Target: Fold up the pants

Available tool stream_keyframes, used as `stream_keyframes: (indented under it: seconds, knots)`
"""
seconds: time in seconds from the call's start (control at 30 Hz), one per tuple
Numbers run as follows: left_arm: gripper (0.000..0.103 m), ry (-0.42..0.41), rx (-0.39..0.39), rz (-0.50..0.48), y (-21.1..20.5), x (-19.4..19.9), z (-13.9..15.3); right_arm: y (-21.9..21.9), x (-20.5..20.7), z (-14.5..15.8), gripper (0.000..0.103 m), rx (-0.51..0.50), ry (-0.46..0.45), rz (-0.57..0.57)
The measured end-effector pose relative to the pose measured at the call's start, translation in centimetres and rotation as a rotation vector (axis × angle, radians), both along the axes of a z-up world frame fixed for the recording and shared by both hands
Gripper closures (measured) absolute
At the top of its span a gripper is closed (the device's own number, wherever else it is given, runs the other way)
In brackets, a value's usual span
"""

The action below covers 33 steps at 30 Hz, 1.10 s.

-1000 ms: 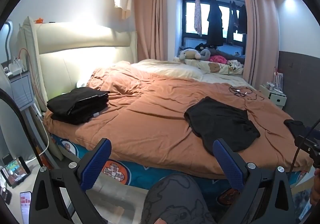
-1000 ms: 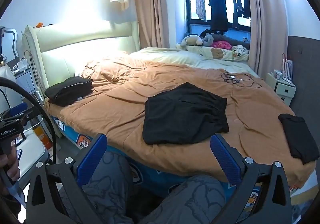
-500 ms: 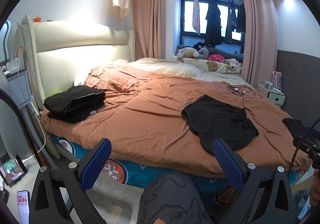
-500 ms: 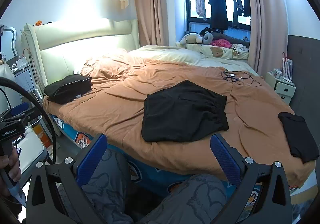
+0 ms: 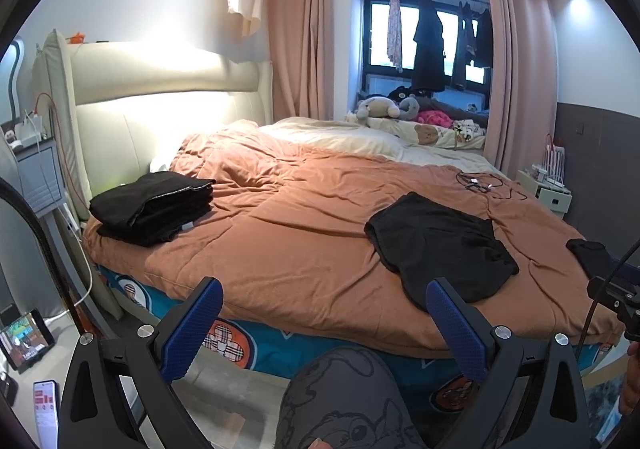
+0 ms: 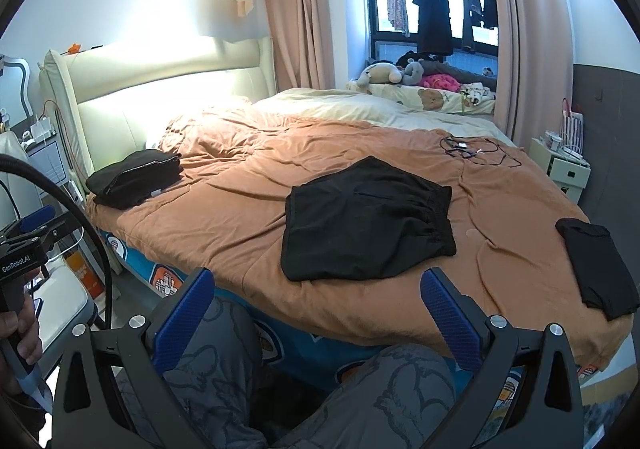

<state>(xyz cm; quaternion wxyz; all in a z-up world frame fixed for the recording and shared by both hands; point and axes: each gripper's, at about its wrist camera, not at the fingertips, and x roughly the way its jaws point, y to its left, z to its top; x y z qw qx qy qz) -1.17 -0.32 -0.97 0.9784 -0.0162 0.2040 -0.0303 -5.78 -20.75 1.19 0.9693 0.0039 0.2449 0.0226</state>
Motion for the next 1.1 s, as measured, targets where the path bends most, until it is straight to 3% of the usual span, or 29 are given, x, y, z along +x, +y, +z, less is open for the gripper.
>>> stream_keyframes:
  seconds: [1.1]
  knots:
    - [0.001,0.002,0.0,0.012,0.26,-0.15,0.05,-0.19,0.13,0.06,0.0,-0.011,0.016,-0.022]
